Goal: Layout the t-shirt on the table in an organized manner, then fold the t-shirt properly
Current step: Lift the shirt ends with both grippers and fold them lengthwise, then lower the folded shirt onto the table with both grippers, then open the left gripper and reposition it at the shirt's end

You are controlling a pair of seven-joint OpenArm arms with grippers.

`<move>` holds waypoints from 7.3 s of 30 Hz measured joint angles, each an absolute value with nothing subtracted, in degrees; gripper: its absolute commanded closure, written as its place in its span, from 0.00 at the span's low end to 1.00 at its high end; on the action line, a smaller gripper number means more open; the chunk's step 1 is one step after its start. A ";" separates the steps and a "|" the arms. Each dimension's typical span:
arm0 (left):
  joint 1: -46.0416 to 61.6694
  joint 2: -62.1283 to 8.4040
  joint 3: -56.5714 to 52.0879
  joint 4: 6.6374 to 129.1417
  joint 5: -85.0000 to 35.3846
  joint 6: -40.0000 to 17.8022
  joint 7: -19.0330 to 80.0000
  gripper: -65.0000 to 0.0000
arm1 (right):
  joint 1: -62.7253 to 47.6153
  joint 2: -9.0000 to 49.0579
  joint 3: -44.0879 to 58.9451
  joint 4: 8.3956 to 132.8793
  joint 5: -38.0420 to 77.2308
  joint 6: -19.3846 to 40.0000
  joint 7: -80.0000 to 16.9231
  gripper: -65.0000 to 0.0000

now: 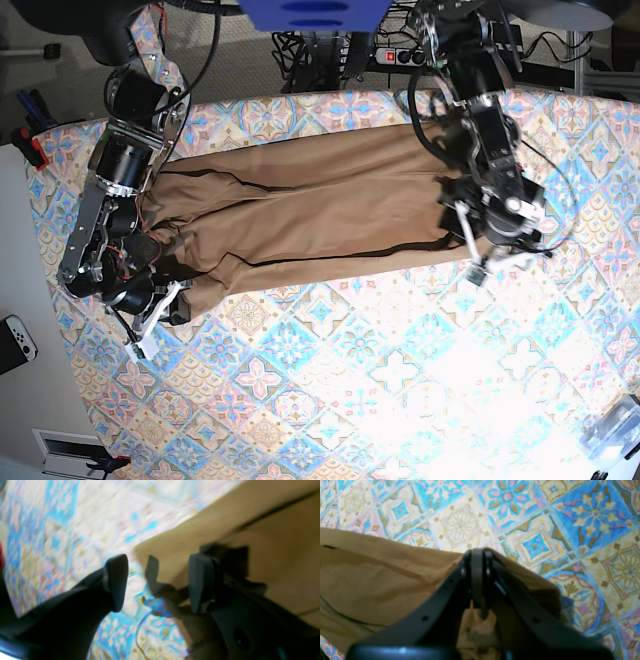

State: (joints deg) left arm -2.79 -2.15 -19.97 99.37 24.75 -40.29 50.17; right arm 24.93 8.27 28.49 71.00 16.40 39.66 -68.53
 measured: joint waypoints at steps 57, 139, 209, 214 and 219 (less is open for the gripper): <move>-3.68 -2.31 -21.50 101.06 30.02 -40.49 41.15 1.00 | 32.56 8.56 28.42 66.50 17.06 39.68 -67.22 1.00; 18.20 -1.21 -21.19 115.18 41.36 -41.08 40.07 1.00 | 8.56 7.92 44.10 93.23 17.54 39.90 -80.95 1.00; 22.76 8.69 -24.67 119.46 -1.63 -39.31 52.34 0.45 | 2.79 7.79 43.94 93.27 16.84 39.88 -81.03 0.38; 11.22 5.43 -40.27 119.04 -19.84 -40.12 77.97 0.45 | 3.11 7.92 43.92 93.30 17.02 39.88 -80.73 0.38; 7.99 -2.63 -50.74 118.91 -31.57 -40.05 80.55 0.44 | 2.68 7.79 43.94 93.27 16.80 39.88 -80.99 0.38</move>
State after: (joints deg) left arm 7.99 -2.63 -50.74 118.91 -31.57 -40.05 80.55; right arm 2.68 7.79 43.94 93.27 16.80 39.88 -80.99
